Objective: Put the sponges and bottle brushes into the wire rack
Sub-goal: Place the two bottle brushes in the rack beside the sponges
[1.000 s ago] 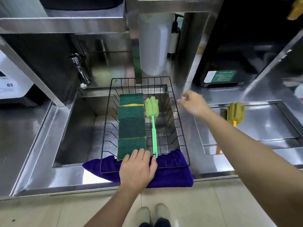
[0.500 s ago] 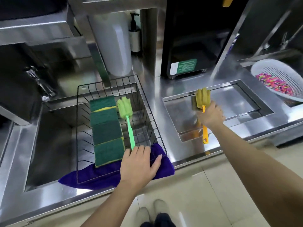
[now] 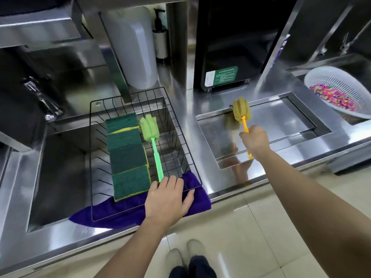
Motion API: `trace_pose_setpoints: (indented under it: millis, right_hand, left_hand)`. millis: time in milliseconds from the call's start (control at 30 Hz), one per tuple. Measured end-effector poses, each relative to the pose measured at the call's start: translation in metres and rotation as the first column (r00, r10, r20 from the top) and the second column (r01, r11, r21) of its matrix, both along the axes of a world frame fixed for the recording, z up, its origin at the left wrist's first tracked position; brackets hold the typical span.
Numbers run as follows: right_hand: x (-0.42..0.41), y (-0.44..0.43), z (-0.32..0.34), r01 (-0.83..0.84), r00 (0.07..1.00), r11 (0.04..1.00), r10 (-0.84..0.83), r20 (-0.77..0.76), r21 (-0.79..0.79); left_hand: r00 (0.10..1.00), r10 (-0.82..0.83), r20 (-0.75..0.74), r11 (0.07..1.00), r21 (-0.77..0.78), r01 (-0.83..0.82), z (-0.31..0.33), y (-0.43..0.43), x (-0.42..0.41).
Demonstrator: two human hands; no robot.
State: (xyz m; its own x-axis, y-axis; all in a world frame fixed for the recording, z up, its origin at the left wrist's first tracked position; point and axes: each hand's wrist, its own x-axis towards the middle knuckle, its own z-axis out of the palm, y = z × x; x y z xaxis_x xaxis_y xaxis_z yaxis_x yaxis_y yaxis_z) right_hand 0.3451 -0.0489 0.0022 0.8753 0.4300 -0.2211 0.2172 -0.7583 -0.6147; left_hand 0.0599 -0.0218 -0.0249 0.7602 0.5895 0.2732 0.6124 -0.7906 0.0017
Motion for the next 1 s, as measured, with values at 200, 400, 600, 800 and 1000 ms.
trace_pose_setpoints:
  millis: [200,400,600,800,1000]
  right_hand:
    - [-0.025,0.037,0.032,-0.09,0.996,0.941,0.081,0.04,0.327]
    - [-0.09,0.078,0.05,-0.443,0.897,0.828,0.408,0.172,0.343]
    - [-0.153,0.102,0.032,-0.661,0.738,0.748,0.634,0.229,0.059]
    - [-0.175,0.106,-0.002,-0.688,0.658,0.699,0.715,0.238,-0.197]
    - [-0.17,0.105,-0.015,-0.709,0.621,0.614,0.777,0.107,-0.348]
  left_hand:
    - [1.0,0.025,-0.016,0.999,-0.046,-0.025,0.004,0.001,0.001]
    - [0.995,0.093,0.033,0.992,-0.087,-0.09,0.011,0.006,-0.009]
    - [0.97,0.231,0.075,0.973,-0.044,-0.228,0.009,0.017,-0.035]
    - [0.968,0.231,0.097,0.973,0.009,-0.233,0.001,0.018,-0.033]
    - [0.965,0.225,0.133,0.973,0.019,-0.23,-0.002,0.018,-0.034]
